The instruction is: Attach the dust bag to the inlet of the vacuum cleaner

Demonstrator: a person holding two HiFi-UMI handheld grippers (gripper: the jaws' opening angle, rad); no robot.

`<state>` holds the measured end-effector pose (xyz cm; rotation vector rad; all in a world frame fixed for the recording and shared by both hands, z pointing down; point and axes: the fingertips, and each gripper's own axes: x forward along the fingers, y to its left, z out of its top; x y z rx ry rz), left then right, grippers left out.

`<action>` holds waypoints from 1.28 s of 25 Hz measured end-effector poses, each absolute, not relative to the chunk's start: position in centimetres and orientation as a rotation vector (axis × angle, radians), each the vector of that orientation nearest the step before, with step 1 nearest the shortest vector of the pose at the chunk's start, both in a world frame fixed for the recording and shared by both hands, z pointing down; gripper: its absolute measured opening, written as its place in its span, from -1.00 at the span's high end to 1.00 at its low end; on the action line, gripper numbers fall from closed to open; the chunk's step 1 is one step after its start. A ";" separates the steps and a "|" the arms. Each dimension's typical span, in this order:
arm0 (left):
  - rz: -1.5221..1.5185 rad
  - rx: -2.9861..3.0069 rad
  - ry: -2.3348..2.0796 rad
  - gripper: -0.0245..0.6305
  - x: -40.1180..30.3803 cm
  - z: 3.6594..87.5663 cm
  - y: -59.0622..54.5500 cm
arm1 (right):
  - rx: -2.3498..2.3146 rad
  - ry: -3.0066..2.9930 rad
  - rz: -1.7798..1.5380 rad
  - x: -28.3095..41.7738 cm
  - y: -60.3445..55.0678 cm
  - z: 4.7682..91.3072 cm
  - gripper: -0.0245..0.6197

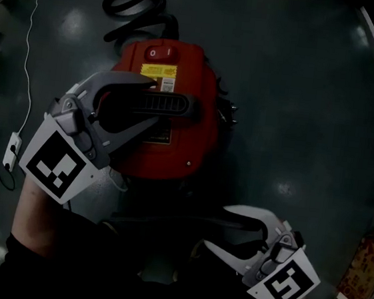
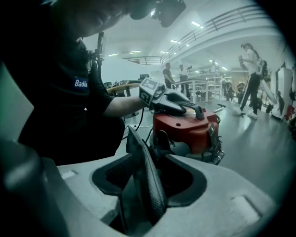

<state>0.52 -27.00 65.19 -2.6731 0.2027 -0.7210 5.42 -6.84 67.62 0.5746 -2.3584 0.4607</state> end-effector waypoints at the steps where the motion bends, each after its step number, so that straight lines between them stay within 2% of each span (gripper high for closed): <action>1: -0.720 -2.679 0.203 0.47 0.5 65.2 -26.9 | 0.574 -2.361 0.462 5.4 -6.8 67.4 0.26; 10: -0.718 -2.720 0.262 0.31 -0.1 63.9 -27.0 | 0.682 -2.381 0.563 5.4 -7.1 63.4 0.26; 19: -0.699 -2.934 0.343 0.35 -1.5 59.3 -25.5 | 0.792 -2.422 0.783 3.5 -6.6 56.9 0.26; 26: -0.770 -3.024 0.347 0.37 -3.0 52.3 -23.1 | 0.894 -2.445 0.854 2.1 -6.0 50.6 0.26; 32: -0.819 -3.047 0.343 0.40 -4.8 44.2 -19.5 | 0.821 -2.380 0.777 0.6 -3.2 45.8 0.26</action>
